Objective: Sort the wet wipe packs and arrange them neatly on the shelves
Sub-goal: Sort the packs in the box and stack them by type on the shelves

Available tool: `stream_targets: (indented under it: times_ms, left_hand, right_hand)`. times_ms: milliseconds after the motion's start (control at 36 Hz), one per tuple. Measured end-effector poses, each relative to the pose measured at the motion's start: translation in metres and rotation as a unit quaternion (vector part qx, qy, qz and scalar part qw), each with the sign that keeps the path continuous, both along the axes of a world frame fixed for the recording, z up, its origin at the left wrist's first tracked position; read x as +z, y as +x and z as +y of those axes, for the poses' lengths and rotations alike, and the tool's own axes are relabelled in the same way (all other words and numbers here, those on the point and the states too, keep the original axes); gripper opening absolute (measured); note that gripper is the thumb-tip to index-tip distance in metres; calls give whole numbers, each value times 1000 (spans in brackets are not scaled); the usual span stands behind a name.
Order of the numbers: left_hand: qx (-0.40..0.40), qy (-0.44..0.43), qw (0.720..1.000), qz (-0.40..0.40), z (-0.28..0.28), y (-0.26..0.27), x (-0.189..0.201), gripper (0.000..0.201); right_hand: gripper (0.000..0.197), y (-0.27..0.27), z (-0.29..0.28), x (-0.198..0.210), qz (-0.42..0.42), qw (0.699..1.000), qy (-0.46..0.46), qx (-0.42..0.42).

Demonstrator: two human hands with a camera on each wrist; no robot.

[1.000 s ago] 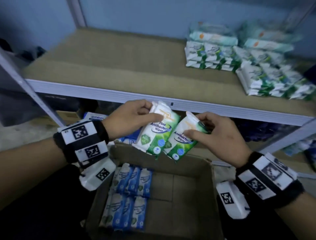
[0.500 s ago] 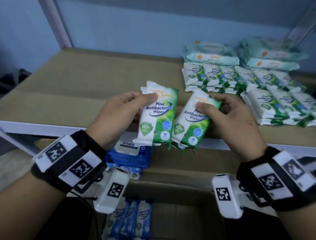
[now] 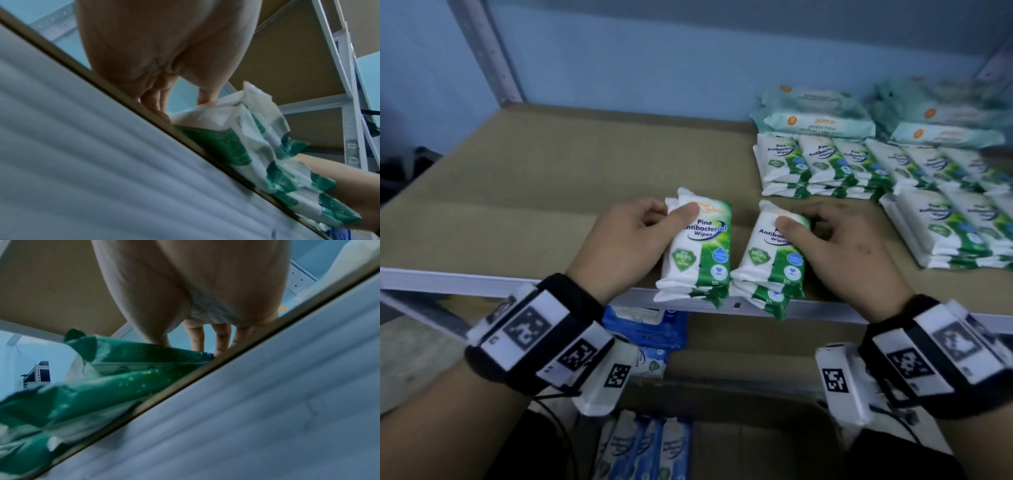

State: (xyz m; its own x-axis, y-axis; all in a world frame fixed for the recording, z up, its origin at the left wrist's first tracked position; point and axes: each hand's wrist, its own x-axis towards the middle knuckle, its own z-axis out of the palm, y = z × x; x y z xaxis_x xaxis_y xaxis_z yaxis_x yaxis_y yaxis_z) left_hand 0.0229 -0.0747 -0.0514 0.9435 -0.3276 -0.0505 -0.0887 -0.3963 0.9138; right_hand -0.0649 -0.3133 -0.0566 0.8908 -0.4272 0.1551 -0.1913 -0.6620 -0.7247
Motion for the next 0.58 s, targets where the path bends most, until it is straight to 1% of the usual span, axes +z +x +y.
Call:
stream_targets:
  times_ms: [83,139,194,250,333,444,500,583]
  left_hand:
    - [28,31,998,-50,4,3,-3,58]
    - [38,42,995,-84,5,3,-2,63]
    - [31,37,994,-95,6,0,0,61]
    - [23,35,994,-97,7,-3,2,53]
    - [13,17,996,-82,9,-8,5,44]
    - [-1,-22,999,-30,12,-14,7,36]
    - [-11,-40,999,-5,14,-16,7,37]
    - [-24,-52,998,18,18,-17,7,43]
  right_hand:
    - [56,-3,1,-3,-15,1000,9,-8]
    - [44,-9,5,1,-40,999,-8,-19]
    - [35,-16,8,3,-67,997,-22,-27]
    - [31,-23,11,6,-84,996,-12,-28]
    - [19,-31,14,6,-107,994,-1,-16]
    - [10,-40,19,3,-83,997,9,-8]
    - [4,-42,22,2,-84,996,-9,-11]
    - [8,-44,25,1,-89,996,-25,-18]
